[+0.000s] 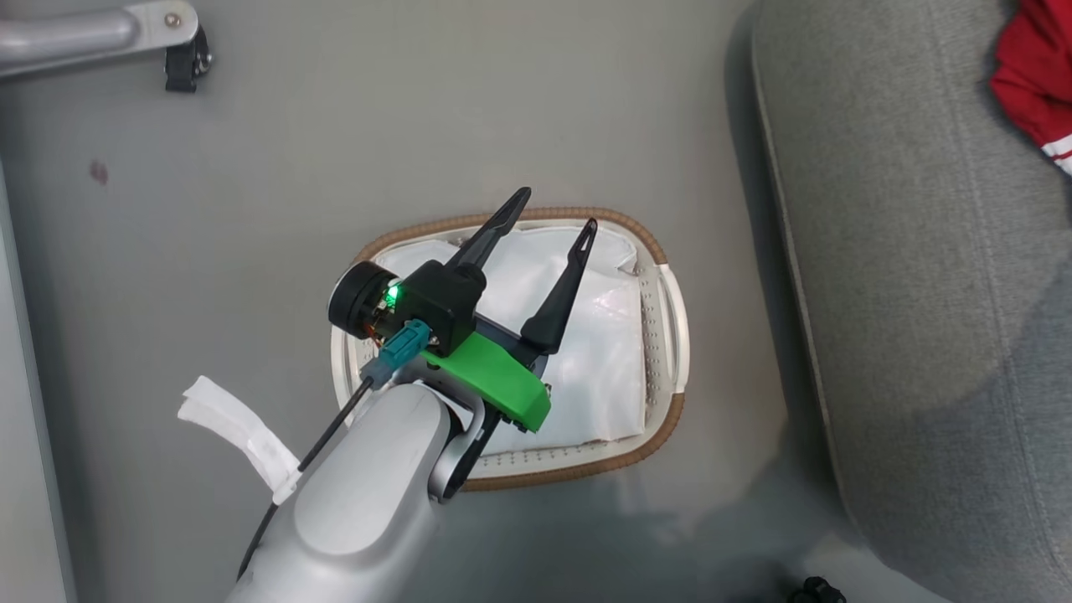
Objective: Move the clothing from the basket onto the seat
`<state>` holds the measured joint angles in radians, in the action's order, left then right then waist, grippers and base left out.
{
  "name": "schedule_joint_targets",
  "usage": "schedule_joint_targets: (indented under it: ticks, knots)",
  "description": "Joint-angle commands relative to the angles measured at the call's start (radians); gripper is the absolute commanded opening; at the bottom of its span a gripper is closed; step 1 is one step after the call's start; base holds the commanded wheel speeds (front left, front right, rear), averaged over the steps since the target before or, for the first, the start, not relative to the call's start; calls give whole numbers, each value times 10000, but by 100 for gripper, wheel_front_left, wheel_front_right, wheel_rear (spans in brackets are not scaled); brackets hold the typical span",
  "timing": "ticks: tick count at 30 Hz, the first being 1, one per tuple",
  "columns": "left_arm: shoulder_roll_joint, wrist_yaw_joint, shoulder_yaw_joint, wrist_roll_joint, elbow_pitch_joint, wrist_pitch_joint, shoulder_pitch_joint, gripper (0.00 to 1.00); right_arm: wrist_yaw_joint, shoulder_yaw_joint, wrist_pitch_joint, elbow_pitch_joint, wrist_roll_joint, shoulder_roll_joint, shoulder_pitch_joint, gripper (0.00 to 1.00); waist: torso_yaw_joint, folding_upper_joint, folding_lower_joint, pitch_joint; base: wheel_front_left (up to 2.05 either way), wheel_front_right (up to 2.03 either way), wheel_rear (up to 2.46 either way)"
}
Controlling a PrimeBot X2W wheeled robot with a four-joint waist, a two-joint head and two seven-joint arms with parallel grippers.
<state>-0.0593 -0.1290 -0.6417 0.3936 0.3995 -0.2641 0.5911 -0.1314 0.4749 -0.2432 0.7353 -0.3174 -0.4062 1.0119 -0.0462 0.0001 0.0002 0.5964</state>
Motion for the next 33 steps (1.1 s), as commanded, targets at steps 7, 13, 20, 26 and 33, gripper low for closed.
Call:
schedule_joint_targets:
  ticks: [7, 13, 20, 26, 33]
  knots:
    - [-97, -30, 147, -32, 61, -5, -117, 100, 14, 234, -207, 747, -372, 356, -366, 0, -44, -1, -2, 173, 0, 0, 0]
    - [-205, -30, 218, 73, 60, -5, -319, 100, 14, -25, -226, 478, -335, 655, -748, 100, -340, -1, -2, -306, 0, 0, 0]
    - [-258, -30, 486, 174, 128, -3, -684, 100, 14, -711, -230, -99, 60, 970, -1676, 100, -638, -1, -2, -1281, 0, 0, 0]
    - [-250, -28, 969, 257, 112, -5, -1134, 100, 14, -1532, -231, -503, 333, 1007, -2353, 100, -736, -1, -2, -2300, 0, 0, 0]
    - [-148, -29, 1903, 348, -93, -5, -1850, 100, 14, -2401, -232, -919, 748, 1242, -2674, 100, -491, -1, -2, -3576, 0, 0, 0]
